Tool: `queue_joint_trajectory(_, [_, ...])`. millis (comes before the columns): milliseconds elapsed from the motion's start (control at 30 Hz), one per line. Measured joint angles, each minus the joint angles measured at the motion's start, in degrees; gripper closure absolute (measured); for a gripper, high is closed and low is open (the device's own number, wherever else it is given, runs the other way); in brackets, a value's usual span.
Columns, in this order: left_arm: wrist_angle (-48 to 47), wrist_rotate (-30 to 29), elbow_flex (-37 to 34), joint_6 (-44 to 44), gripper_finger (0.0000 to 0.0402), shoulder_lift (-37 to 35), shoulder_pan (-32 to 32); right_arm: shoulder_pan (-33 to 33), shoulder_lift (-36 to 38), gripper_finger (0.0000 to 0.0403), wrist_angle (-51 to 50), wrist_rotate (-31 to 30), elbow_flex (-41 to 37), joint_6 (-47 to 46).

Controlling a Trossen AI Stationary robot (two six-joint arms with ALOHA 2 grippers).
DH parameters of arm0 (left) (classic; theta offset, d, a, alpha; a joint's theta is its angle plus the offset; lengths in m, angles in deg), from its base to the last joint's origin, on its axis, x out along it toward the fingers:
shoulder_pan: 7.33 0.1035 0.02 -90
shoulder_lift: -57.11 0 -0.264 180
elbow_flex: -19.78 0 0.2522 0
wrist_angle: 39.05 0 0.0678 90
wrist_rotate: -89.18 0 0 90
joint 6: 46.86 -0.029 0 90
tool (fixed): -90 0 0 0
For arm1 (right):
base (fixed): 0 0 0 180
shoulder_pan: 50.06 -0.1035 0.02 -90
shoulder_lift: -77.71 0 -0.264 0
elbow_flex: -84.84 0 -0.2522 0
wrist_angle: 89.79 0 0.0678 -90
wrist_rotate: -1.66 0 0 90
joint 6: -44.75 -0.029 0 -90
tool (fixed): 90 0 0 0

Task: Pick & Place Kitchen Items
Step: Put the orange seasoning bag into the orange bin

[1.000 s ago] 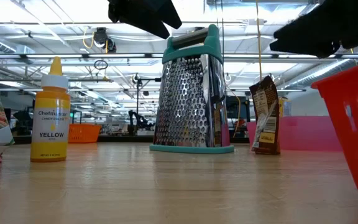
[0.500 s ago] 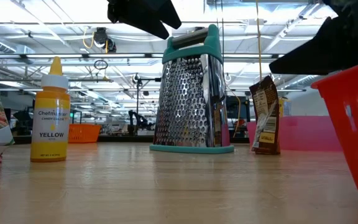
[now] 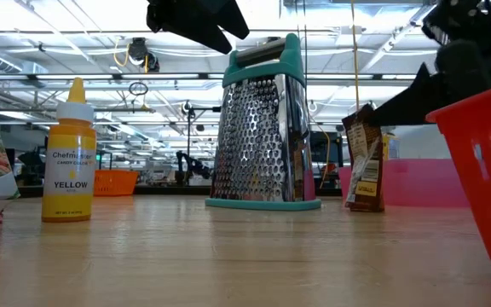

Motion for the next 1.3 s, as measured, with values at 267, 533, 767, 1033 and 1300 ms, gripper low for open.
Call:
queue_joint_trajectory(267, [-0.02,0.00,0.00,0.20,0.0167,0.00,0.00,1.60,0.00,0.0351,-2.31,1.09,0.00,-4.22])
queue_joint_trajectory(533, [-0.02,0.00,0.00,0.20,0.0167,0.00,0.00,0.27,0.36,0.0401,-2.18,0.97,0.00,-4.70])
queue_joint_trajectory(767, [0.13,0.00,0.00,0.54,0.0167,0.00,-0.11,-1.63,4.45,0.0402,2.42,0.63,-0.04,1.73])
queue_joint_trajectory(1033, [4.33,-0.02,0.00,-2.09,0.0167,0.00,-0.62,-6.02,13.89,0.0402,10.33,0.57,-0.04,16.15])
queue_joint_trajectory(1300, [20.75,0.11,0.00,-16.49,0.0167,0.00,-0.96,-10.86,20.12,0.0403,21.94,0.81,-0.04,31.46])
